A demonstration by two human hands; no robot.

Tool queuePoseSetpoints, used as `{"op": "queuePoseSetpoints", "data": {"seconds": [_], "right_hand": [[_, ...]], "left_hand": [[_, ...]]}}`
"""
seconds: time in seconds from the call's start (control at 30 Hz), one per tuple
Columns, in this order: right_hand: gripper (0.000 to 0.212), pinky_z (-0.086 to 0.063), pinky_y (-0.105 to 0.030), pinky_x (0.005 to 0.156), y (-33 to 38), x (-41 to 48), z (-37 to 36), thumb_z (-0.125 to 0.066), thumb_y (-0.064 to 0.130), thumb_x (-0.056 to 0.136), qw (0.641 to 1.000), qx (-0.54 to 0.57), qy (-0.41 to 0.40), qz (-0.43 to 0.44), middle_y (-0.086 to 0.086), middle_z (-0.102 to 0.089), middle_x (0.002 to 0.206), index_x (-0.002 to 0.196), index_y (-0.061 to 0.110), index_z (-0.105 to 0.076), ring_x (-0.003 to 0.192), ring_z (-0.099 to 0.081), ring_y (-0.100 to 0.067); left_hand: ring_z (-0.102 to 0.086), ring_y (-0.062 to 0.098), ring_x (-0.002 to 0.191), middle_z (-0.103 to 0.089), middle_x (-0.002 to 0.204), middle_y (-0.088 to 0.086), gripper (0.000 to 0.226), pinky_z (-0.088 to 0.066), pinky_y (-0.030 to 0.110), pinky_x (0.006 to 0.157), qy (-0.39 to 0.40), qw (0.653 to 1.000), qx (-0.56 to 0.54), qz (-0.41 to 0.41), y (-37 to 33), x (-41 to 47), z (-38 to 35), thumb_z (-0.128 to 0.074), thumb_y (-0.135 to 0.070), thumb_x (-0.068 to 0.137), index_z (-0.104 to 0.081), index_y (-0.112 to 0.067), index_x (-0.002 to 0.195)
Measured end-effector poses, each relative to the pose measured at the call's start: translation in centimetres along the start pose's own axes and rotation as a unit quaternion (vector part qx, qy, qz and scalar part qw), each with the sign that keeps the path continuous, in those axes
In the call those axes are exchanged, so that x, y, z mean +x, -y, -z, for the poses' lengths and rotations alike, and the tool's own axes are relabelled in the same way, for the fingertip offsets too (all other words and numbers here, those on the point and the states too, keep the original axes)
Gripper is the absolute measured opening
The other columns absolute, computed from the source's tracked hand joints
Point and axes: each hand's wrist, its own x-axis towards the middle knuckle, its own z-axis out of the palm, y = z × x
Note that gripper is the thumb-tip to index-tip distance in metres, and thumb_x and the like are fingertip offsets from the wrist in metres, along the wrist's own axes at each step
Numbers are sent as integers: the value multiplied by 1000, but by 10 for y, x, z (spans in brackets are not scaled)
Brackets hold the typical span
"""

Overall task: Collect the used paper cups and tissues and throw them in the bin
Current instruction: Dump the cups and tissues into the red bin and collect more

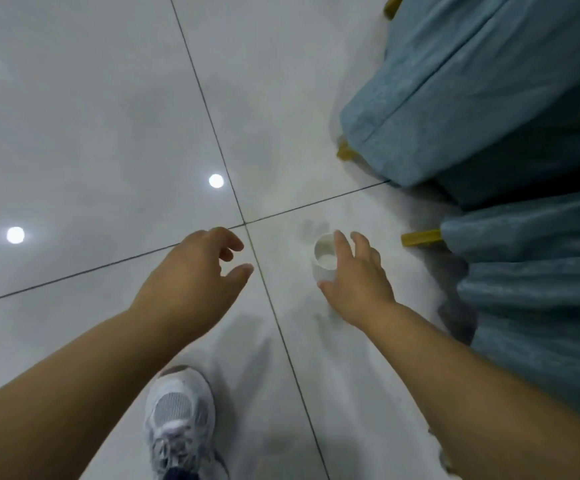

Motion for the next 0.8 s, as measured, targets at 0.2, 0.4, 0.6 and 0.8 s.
{"op": "queuePoseSetpoints", "data": {"seconds": [0.2, 0.4, 0.6, 0.8], "right_hand": [[83, -29, -40, 112, -11, 64, -34, -55, 23, 94, 997, -40, 65, 12, -3, 15, 159, 151, 35, 4, 144, -8, -32], [71, -44, -36, 92, 7, 52, -8, -58, 31, 91, 997, -23, 67, 6, -5, -20, 147, 149, 31, -18, 121, -42, -30], [77, -46, -35, 86, 57, -1, 67, -57, 53, 87, 998, 14, 58, 7, -2, -29, 142, 148, 33, -16, 116, -51, -27], [81, -37, -26, 85, 130, -57, 178, -53, 64, 84, 997, 64, 43, 20, 2, -30, 144, 149, 35, -14, 123, -45, -21]], "left_hand": [[-54, 10, 93, -49, 108, -11, 36, -42, 25, 78, 21, 1000, 16, -4, 28, 53, -31, -58, -39, 90, -52, -26, 124], [-54, 8, 94, -48, 107, -13, 37, -42, 23, 80, 53, 999, 9, 6, 24, 49, -12, -57, -40, 91, -51, -28, 125], [-54, 8, 92, -48, 107, -13, 35, -44, 23, 78, 56, 998, -13, 10, -8, 11, 57, -56, -41, 91, -50, -30, 124], [-54, 5, 95, -50, 115, -13, 37, -45, 21, 81, 50, 998, -48, 6, -50, -30, 158, -60, -41, 89, -49, -33, 124]]}}
